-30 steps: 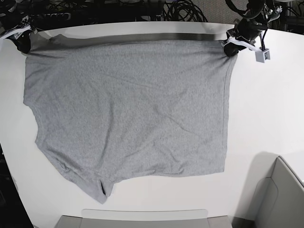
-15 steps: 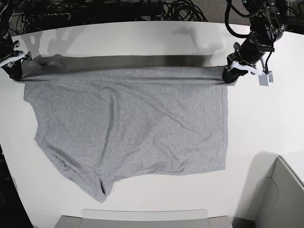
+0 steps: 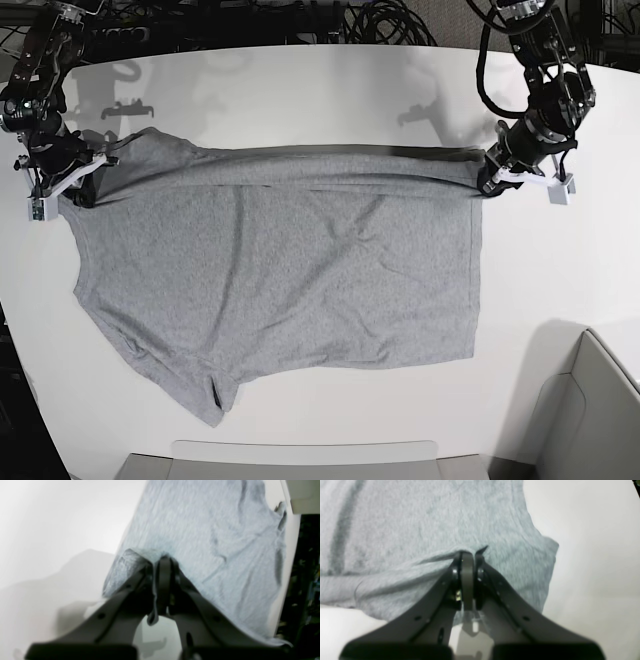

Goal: Fold the T-shirt properly
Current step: 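Lift the shoulder edge with both grippers and fold it over the shirt body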

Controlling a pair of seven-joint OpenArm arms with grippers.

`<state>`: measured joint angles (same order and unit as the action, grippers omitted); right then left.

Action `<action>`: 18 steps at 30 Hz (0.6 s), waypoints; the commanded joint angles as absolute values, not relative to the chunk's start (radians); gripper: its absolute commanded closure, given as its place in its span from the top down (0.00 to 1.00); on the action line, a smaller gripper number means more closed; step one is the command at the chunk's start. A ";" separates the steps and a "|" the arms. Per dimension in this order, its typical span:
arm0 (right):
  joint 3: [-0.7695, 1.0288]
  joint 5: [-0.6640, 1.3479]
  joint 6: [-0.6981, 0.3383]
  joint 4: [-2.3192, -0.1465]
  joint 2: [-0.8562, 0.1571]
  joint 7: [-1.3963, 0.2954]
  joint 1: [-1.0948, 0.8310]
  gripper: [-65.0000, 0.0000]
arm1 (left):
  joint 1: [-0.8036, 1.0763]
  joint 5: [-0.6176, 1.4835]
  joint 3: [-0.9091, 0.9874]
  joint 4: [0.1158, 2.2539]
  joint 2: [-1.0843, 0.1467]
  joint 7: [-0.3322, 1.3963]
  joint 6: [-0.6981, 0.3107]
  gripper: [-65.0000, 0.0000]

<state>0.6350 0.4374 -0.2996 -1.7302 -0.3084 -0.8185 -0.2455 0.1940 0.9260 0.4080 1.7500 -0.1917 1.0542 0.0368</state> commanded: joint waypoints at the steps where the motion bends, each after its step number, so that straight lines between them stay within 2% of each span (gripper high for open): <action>1: 0.633 0.440 -0.303 -1.739 -0.343 -0.788 -0.217 0.00 | 0.170 0.937 0.410 1.756 -0.206 1.050 0.035 0.00; 15: 0.541 0.435 -0.298 -1.570 -0.398 -0.785 -0.025 0.00 | 0.022 0.937 0.343 1.635 -0.225 1.049 0.036 0.00; 18: 0.512 0.380 -0.298 -1.524 -0.398 -0.780 0.027 0.00 | -0.018 0.931 0.343 1.604 -0.243 1.047 0.036 0.00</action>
